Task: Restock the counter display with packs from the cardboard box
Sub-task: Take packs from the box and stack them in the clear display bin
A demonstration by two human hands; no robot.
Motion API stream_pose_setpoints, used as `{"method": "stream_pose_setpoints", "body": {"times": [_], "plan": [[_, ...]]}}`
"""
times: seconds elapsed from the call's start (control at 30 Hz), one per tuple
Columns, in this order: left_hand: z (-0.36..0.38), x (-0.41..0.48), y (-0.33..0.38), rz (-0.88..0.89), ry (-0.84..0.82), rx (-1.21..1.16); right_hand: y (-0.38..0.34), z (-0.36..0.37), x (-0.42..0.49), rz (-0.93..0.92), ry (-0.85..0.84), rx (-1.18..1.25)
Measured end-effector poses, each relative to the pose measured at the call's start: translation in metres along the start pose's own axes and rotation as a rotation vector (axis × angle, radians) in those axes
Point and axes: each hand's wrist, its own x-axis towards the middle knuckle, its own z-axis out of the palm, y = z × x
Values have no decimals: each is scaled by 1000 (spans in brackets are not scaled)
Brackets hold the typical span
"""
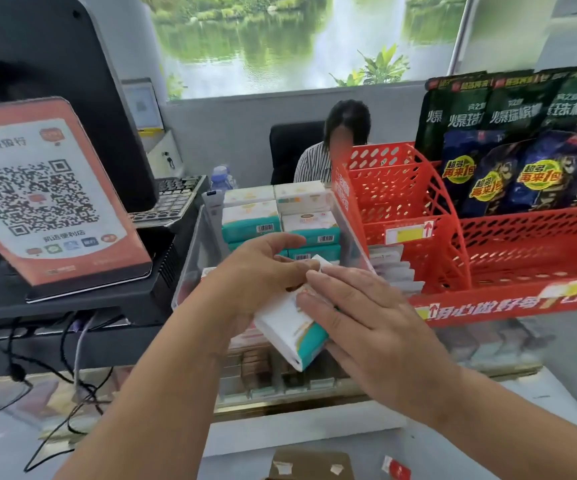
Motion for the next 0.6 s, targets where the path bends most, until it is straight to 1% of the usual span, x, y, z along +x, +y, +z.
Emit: {"method": "stream_pose_setpoints", "body": {"times": [0.1,0.2,0.3,0.4,0.47,0.6], "plan": [[3,6,1,-25,26,-40,17,8,-2,-35,63,0],[0,8,-4,-20,65,-37,32,17,1,11,82,-49],[-6,11,-9,-32,85,-62,42,24,12,58,63,-154],[-20,19,-12,8,148,9,52,32,35,130,47,-253],[-30,21,-15,51,151,44,65,42,54,185,3,-319],[-45,23,-22,114,93,111,94,67,90,281,-129,-462]]}}
